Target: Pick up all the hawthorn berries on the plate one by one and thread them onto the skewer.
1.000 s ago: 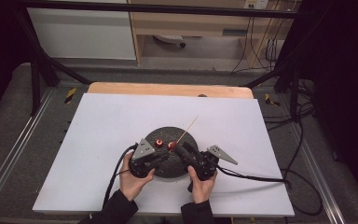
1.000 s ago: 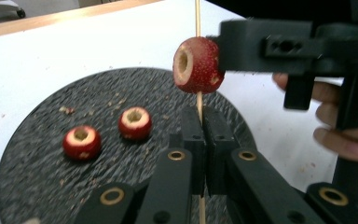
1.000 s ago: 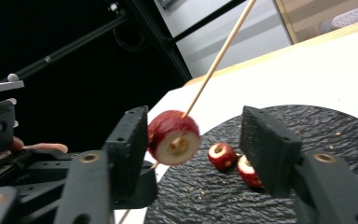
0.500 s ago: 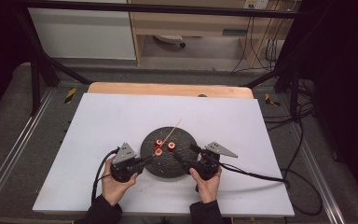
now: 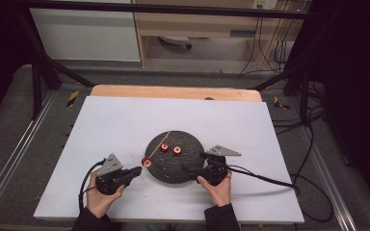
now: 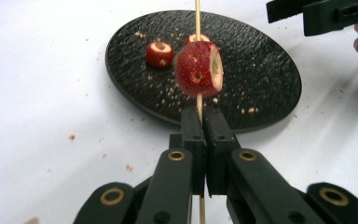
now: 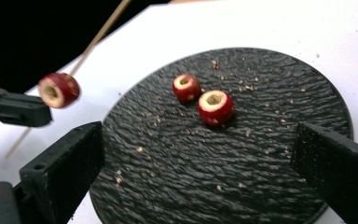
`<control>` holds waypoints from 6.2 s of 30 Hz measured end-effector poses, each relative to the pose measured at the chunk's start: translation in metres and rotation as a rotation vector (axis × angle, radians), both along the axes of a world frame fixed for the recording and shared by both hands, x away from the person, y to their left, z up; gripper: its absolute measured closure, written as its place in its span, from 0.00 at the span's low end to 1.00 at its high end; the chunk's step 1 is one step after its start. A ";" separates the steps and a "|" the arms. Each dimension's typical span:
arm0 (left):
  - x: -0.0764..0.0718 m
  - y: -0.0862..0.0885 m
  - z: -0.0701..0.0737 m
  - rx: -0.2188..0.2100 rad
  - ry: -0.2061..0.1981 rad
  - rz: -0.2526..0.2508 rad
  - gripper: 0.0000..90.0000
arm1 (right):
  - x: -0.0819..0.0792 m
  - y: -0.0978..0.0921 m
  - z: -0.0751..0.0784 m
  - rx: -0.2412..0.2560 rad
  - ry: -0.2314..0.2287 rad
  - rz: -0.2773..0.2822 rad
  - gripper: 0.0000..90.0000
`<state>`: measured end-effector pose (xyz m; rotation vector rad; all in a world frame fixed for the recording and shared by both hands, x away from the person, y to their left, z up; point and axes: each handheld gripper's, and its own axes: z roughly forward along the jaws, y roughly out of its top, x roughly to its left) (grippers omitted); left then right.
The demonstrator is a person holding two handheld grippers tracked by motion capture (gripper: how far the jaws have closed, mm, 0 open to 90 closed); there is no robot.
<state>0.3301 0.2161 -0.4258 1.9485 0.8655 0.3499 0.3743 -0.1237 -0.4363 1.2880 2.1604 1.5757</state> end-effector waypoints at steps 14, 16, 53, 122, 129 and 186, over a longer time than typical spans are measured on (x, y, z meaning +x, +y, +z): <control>-0.006 0.018 -0.009 0.017 0.018 -0.009 0.98 | 0.038 0.022 0.035 -0.279 0.064 0.112 0.08; -0.007 0.018 -0.009 0.018 0.017 -0.013 0.98 | 0.045 0.028 0.037 -0.330 0.082 0.131 0.08; -0.004 0.021 -0.014 0.016 0.041 -0.020 0.98 | 0.105 0.083 0.028 -0.616 0.294 0.269 0.61; -0.014 -0.005 -0.010 0.015 -0.003 -0.031 0.98 | 0.019 -0.008 0.036 0.149 0.083 0.023 0.69; -0.015 -0.009 -0.010 0.006 -0.011 -0.020 0.98 | 0.009 -0.007 0.026 0.282 0.014 -0.060 0.69; -0.007 -0.064 0.010 -0.042 -0.095 -0.045 0.98 | 0.027 -0.012 0.033 0.655 -0.180 -0.266 0.69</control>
